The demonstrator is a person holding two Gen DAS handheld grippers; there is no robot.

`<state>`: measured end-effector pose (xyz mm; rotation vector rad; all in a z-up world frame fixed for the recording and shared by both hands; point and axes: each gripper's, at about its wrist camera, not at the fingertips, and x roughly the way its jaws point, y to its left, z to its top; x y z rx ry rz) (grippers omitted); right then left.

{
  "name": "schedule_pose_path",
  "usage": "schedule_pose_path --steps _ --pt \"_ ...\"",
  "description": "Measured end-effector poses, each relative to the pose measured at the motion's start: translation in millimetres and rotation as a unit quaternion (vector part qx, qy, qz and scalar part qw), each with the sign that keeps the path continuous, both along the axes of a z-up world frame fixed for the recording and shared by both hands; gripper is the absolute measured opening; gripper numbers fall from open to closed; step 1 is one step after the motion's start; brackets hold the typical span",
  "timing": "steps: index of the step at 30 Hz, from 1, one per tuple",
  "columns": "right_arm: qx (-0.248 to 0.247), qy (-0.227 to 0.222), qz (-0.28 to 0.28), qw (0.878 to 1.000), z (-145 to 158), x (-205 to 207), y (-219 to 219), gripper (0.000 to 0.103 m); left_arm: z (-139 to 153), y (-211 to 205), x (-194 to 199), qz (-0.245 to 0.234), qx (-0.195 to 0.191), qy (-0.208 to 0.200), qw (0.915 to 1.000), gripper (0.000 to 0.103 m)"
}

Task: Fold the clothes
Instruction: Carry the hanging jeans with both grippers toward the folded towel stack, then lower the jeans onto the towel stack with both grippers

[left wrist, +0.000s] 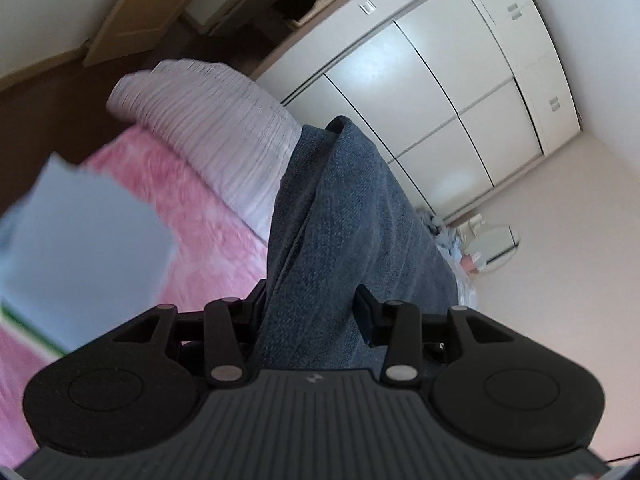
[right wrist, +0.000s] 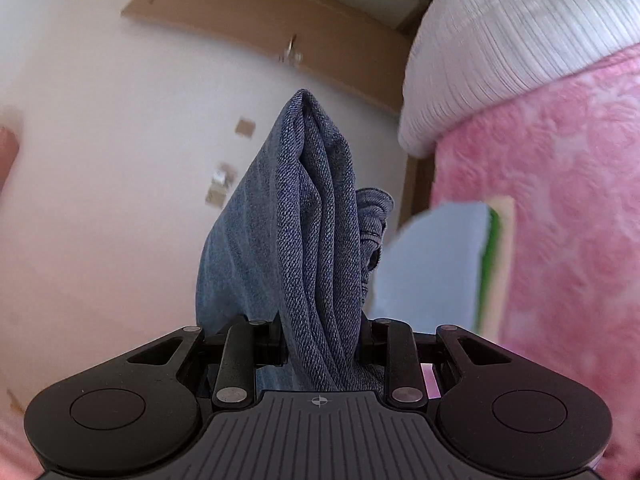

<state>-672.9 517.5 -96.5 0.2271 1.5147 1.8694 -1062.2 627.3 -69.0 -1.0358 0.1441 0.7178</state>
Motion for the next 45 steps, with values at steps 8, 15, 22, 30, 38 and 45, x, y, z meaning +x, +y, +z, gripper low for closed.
schedule_pose_path --steps 8,15,22,30,38,45 --pt "-0.003 0.032 -0.077 0.996 -24 -76 86 0.027 -17 132 -51 -0.064 -0.004 0.031 0.9975 0.038" --pt "-0.064 0.023 -0.107 0.992 -77 -103 140 0.027 -97 191 -67 -0.084 -0.067 0.032 0.9937 0.038" --pt "-0.142 0.01 -0.101 0.985 -137 -113 164 0.027 -167 206 -77 -0.077 -0.131 0.043 0.9875 0.038" --pt "-0.183 0.0 -0.098 0.978 -173 -118 168 0.029 -204 219 -72 -0.083 -0.137 0.089 0.983 0.04" --pt "-0.193 -0.106 -0.141 0.965 -176 -121 173 0.052 -198 222 -74 -0.044 -0.086 0.151 0.9838 0.046" --pt "-0.095 -0.306 -0.213 0.923 -123 -120 162 0.052 -137 211 -72 -0.007 0.015 0.225 0.9742 0.032"
